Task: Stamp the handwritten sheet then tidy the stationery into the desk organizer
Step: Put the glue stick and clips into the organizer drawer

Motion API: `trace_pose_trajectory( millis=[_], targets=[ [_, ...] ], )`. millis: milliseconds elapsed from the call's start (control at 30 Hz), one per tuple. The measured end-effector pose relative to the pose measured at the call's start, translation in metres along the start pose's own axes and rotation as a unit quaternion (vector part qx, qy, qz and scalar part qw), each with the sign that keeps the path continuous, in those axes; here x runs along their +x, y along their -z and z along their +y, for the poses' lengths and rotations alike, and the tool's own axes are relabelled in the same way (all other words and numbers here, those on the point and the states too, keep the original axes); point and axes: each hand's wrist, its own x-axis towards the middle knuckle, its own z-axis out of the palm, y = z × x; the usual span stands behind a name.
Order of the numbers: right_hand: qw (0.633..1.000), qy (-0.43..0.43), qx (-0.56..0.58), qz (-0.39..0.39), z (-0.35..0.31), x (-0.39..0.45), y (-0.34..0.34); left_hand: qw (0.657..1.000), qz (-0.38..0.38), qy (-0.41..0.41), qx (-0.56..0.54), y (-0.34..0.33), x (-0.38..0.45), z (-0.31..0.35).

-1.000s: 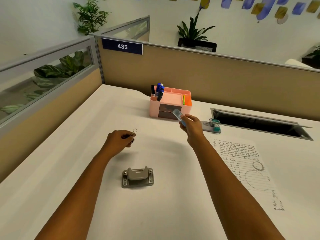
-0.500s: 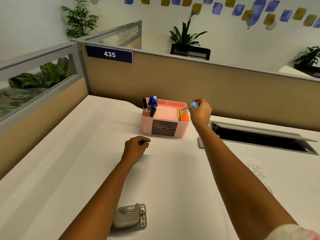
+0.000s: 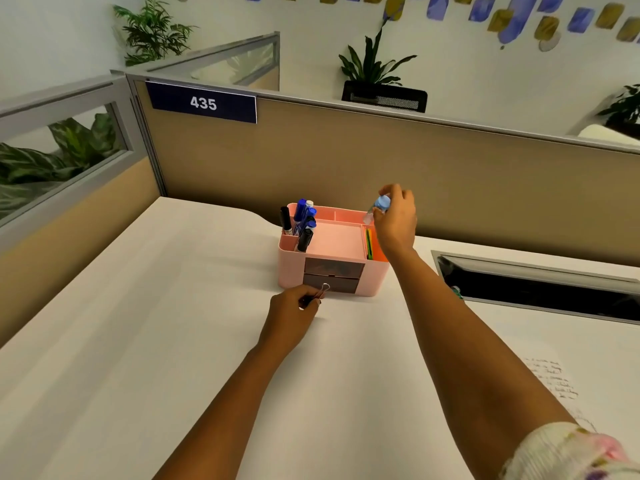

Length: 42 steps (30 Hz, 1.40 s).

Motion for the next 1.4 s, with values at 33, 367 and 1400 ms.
trace_pose_trajectory(
  millis=[33, 367, 1400],
  targets=[
    [1.0, 0.006, -0.013, -0.007, 0.004, 0.002, -0.003, 1.0, -0.002, -0.004, -0.001, -0.002, 0.002, -0.001],
    [0.986, -0.028, -0.128, -0.103, 0.017, 0.028, -0.028, 1.0, -0.009, 0.007, 0.002, -0.012, 0.012, -0.007],
    [0.966, -0.054, 0.218, -0.126, -0.03, -0.108, 0.013, 0.998, 0.061, -0.002, -0.021, -0.008, 0.005, 0.038]
  ],
)
